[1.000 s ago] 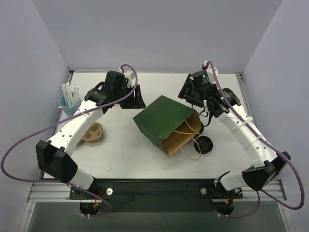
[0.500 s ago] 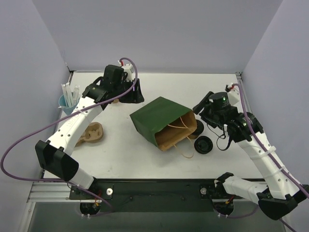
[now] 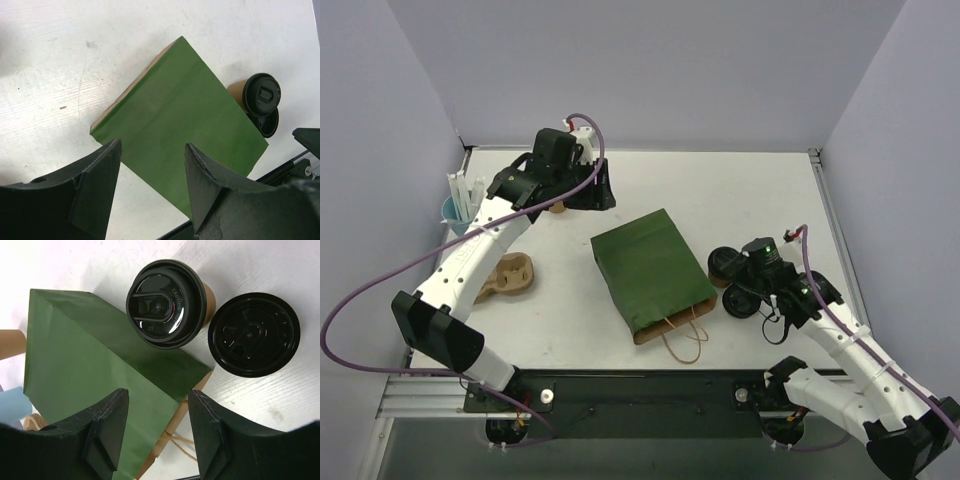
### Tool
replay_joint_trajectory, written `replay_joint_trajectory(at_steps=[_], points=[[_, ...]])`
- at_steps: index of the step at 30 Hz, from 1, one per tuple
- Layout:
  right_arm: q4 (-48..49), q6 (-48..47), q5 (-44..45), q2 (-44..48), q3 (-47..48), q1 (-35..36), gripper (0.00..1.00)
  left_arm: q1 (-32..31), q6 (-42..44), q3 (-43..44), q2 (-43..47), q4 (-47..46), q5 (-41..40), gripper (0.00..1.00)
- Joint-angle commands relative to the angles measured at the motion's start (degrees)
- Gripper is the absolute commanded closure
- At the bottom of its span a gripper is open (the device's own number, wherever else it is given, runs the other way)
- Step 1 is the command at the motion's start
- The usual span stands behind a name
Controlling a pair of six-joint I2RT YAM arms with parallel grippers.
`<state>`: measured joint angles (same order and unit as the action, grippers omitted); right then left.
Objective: Pack the takeout coffee
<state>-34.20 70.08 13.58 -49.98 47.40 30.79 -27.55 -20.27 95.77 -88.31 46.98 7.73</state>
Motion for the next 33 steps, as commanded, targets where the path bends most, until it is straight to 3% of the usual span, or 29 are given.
replay_joint_trajectory(at_steps=[1, 8, 14, 22, 26, 28, 33], points=[[5.54, 2.06, -1.19, 1.19, -2.03, -0.2, 0.49, -2.85, 2.6, 0.83, 0.77, 0.92, -0.95, 0.37], [14.68, 9.86, -5.94, 6.2, -12.66, 1.55, 0.49, -4.09, 3.75, -0.75, 1.56, 1.27, -4.38, 0.37], [19.34, 15.17, 0.91, 9.2, -17.43, 10.69, 0.42, -4.09, 3.84, -1.02, 1.65, 1.45, -5.35, 0.37], [24.51, 19.48, 6.98, 9.1, -22.33, 15.44, 0.4, -4.62, 4.45, -0.76, 1.04, 2.24, -5.7, 0.37], [27.34, 18.07, 7.95, 7.97, -22.88, 15.62, 0.44, -4.97, 4.54, -1.11, 1.21, 2.24, -6.32, 0.37], [30.93, 15.62, 8.04, 6.74, -22.53, 15.71, 0.51, -5.06, 4.45, -0.5, 0.78, 2.59, -6.32, 0.37], [39.09, 3.26, 6.64, 3.67, -17.61, 15.71, 0.8, -5.41, 4.36, 0.74, 1.04, 2.77, -7.29, 0.37]])
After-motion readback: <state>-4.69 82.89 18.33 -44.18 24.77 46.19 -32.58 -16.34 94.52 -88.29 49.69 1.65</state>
